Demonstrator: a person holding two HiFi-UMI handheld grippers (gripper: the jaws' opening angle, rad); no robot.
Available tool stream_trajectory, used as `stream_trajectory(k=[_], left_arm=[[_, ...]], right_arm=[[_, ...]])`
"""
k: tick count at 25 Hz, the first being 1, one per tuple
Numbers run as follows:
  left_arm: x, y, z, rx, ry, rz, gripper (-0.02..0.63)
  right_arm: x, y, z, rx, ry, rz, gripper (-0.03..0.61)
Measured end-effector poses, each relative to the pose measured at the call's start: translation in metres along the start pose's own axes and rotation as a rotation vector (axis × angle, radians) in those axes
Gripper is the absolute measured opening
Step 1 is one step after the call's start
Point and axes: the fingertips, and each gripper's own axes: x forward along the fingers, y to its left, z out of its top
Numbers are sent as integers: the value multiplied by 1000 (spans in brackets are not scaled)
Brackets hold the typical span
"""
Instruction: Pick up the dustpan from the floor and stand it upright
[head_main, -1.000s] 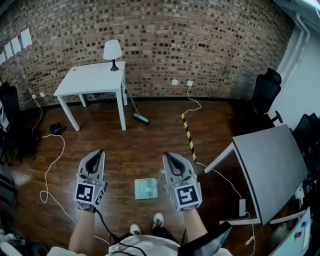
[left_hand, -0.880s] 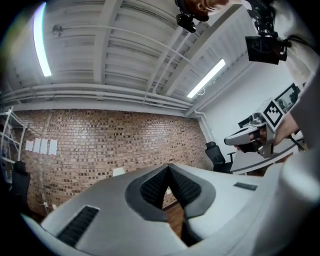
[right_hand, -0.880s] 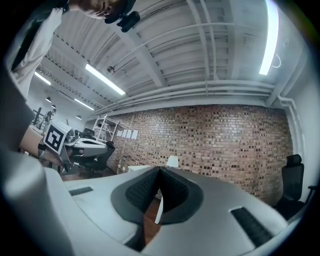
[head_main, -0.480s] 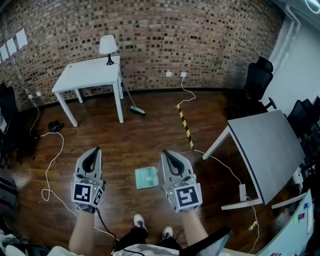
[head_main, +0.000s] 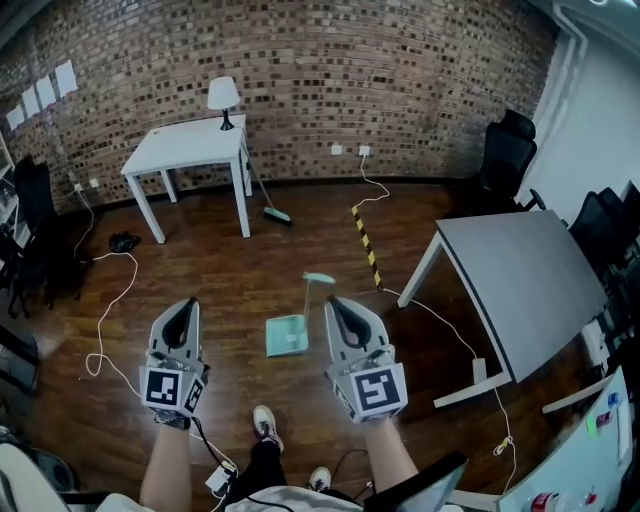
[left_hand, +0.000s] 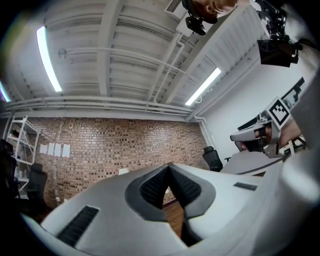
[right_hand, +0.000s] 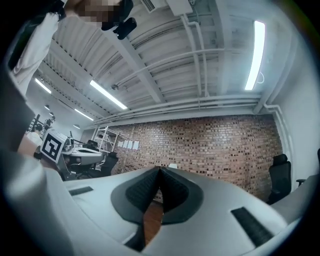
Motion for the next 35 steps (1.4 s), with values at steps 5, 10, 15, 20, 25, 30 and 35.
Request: stream_trajectory(k=[5,10,15,20,25,30,35], left_arm=[[-74,-49,21,-15,43,7,11],[-106,-65,31,-15,66,-9,11],[-110,-74,50,-20,48,-40,11],[-115,-75,55,3,39,-41,11],[-121,-72,58,-7,40,-36,11],[-128,-76,61,14,41,-53,11],[-133,-77,58,8,53,-58,11]], right_arm=[[-79,5,18,32,20,3,-20],[-116,12,32,26,13,-22,-20],[-124,18,51,17,-19,-42,-20],[-124,27,52,-6,-5,-26,-21],[-124,40,55,-23,-4,-6,-21],[-125,48,58,-27,-9,-1,-20],[-128,61,55,-15,45,15,-20]])
